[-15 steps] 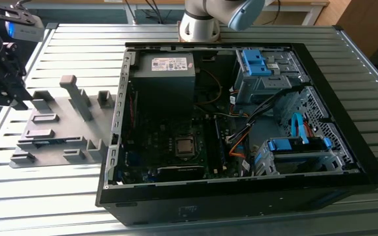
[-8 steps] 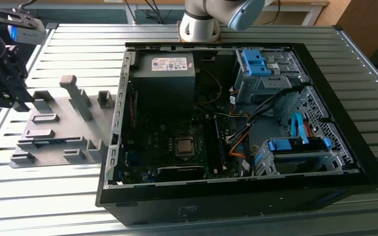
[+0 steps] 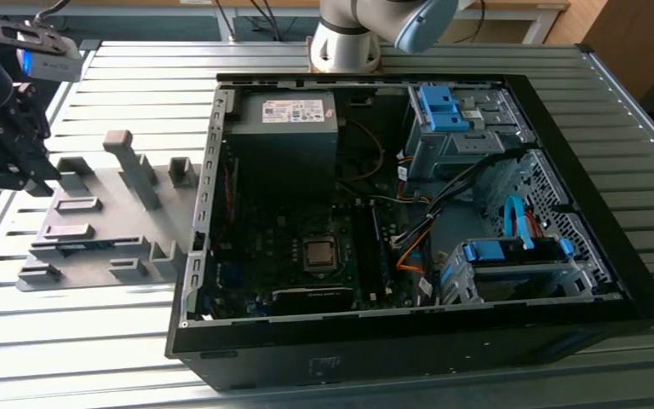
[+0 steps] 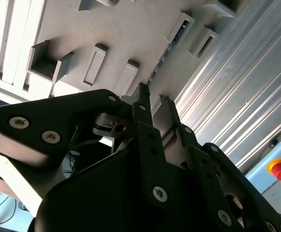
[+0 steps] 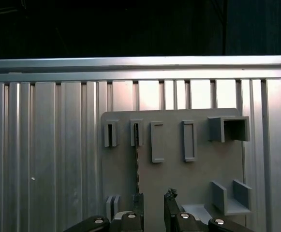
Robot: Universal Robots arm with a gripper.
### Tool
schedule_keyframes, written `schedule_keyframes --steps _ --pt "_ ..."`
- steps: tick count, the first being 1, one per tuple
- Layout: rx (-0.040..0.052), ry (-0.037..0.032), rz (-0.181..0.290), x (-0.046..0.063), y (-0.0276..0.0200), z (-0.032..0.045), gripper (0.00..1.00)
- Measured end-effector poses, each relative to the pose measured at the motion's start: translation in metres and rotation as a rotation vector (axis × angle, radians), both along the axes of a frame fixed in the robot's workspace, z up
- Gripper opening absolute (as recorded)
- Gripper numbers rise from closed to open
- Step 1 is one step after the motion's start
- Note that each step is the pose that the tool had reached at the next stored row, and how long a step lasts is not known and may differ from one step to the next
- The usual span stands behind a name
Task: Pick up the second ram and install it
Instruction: 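Pick up the second ram and move it above second insertion slot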
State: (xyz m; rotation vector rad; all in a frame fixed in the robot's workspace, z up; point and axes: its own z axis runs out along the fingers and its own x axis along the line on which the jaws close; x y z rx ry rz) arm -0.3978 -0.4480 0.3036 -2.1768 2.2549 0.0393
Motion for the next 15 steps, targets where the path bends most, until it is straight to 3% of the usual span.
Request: schedule_keyframes --steps 15 --pt "-0.0001 0.0000 0.000 -0.0065 -0.0005 -0.0050 0.31"
